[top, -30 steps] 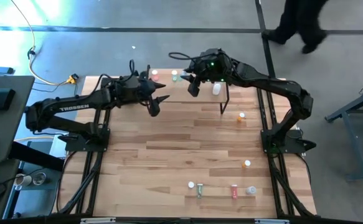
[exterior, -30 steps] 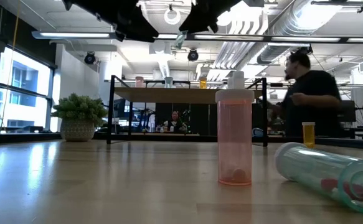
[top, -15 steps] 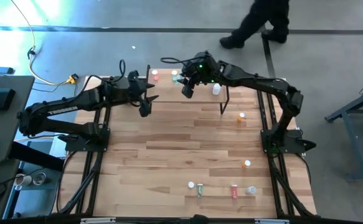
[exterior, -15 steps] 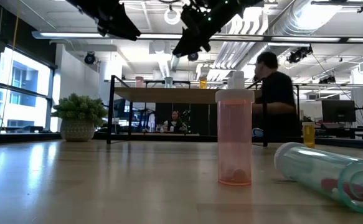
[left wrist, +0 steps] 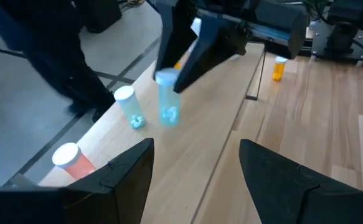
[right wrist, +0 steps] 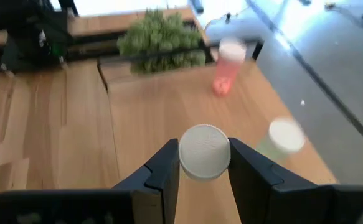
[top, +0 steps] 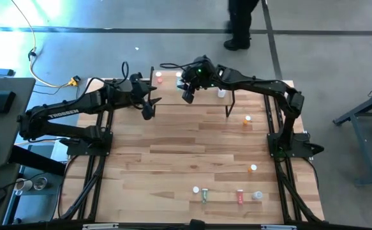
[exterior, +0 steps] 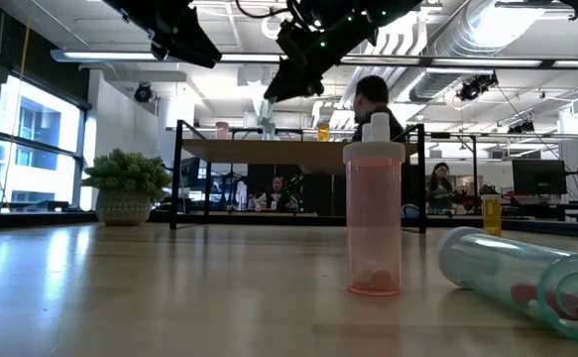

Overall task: Pick and place medicine bottles onto shelf by color
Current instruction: Put the left blue pill bottle on the shelf aligned with the other blue pill bottle, then put the bottom orange pill bottle on the shelf aligned with the other orange pill bottle

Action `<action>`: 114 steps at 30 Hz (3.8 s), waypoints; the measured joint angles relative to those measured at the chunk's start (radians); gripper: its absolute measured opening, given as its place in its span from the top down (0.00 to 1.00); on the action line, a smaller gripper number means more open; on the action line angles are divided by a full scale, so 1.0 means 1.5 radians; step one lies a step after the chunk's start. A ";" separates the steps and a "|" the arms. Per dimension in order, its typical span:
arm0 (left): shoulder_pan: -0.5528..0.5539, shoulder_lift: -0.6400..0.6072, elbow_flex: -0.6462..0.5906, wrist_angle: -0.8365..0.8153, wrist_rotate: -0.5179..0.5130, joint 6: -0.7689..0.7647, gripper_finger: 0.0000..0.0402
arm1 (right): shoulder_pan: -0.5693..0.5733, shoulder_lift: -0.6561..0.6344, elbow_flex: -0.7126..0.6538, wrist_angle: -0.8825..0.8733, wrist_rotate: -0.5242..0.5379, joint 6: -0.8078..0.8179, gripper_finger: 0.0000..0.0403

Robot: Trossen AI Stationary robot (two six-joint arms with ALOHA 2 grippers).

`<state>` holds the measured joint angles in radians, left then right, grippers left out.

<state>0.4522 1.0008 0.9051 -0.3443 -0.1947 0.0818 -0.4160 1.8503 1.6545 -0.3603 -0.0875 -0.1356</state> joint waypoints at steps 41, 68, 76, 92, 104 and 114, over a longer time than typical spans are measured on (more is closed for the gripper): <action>0.000 0.001 0.000 0.000 0.000 0.000 0.43 | -0.001 0.082 0.109 -0.147 -0.001 -0.007 0.74; 0.000 0.001 0.000 0.000 0.000 0.000 0.43 | -0.001 0.088 0.109 -0.136 0.014 -0.020 0.63; 0.000 0.001 0.000 0.000 0.000 0.000 0.43 | -0.001 0.088 0.109 -0.126 0.018 -0.037 0.63; 0.000 0.001 0.000 -0.002 0.000 0.000 0.43 | 0.001 0.084 0.115 -0.120 0.019 -0.032 0.63; 0.000 0.001 0.000 -0.003 0.000 0.000 0.43 | 0.004 0.083 0.179 -0.187 0.019 -0.026 0.63; -0.013 0.001 0.000 -0.009 0.004 -0.005 0.43 | 0.023 0.083 0.267 -0.304 0.017 -0.055 0.63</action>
<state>0.4331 1.0016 0.9047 -0.3583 -0.1892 0.0748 -0.3822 1.9747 2.0556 -0.8165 -0.0615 -0.2183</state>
